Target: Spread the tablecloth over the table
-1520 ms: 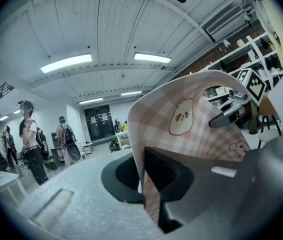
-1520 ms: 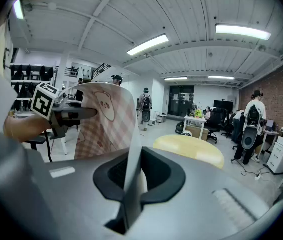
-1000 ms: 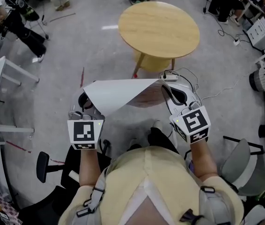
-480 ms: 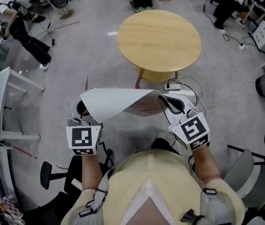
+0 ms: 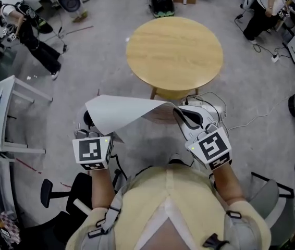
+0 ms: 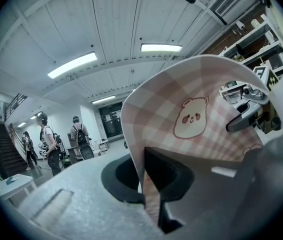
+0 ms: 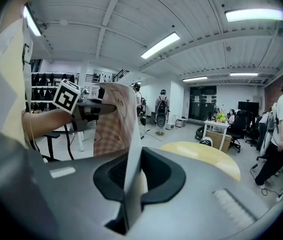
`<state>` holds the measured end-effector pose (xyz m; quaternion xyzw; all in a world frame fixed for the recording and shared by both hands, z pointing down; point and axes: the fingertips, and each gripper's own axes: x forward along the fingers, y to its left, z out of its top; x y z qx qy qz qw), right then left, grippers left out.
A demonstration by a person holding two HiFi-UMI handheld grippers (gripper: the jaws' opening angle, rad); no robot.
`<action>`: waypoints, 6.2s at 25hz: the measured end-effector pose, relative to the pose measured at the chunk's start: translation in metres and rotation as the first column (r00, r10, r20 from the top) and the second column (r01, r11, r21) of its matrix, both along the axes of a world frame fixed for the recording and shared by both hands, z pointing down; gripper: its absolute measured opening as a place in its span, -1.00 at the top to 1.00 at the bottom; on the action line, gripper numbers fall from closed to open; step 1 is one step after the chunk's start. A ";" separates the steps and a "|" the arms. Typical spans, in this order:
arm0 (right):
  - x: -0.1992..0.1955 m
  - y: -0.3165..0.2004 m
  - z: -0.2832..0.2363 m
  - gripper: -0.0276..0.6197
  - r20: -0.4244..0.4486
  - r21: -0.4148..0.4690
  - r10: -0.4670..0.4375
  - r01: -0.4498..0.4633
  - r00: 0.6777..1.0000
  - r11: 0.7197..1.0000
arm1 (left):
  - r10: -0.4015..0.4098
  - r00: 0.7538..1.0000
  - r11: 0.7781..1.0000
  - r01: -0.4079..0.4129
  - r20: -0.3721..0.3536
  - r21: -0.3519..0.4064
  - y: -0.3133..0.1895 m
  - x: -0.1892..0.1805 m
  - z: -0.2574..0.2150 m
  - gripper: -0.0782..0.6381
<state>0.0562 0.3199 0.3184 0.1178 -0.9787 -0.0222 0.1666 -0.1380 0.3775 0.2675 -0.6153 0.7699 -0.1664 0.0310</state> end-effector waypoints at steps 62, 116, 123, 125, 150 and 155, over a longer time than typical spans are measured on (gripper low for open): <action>-0.068 -0.397 -0.095 0.88 0.084 0.346 0.459 -0.458 0.884 0.819 | 0.431 0.878 0.890 -0.452 0.207 0.065 -0.474 -0.068 -0.084 0.76; -0.080 -0.721 0.229 0.78 -0.492 0.248 0.240 -0.129 0.837 0.960 | 0.607 0.754 0.668 -0.314 0.251 -0.674 -0.800 -0.073 0.256 0.74; -0.079 -0.723 0.251 0.75 -0.531 0.283 0.241 -0.099 0.813 0.954 | 0.583 0.776 0.680 -0.304 0.240 -0.668 -0.804 -0.074 0.276 0.72; -0.079 -0.724 0.254 0.74 -0.541 0.298 0.246 -0.090 0.804 0.950 | 0.574 0.782 0.683 -0.297 0.240 -0.667 -0.805 -0.074 0.279 0.71; -0.048 -0.722 0.235 0.30 -0.516 0.427 0.417 -0.197 0.749 0.883 | 0.433 0.876 0.797 -0.262 0.212 -0.544 -0.772 -0.094 0.266 0.25; -0.047 -0.704 0.230 0.30 -0.496 0.397 0.422 -0.234 0.759 0.887 | 0.410 0.908 0.795 -0.309 0.087 -0.521 -0.754 -0.091 0.261 0.25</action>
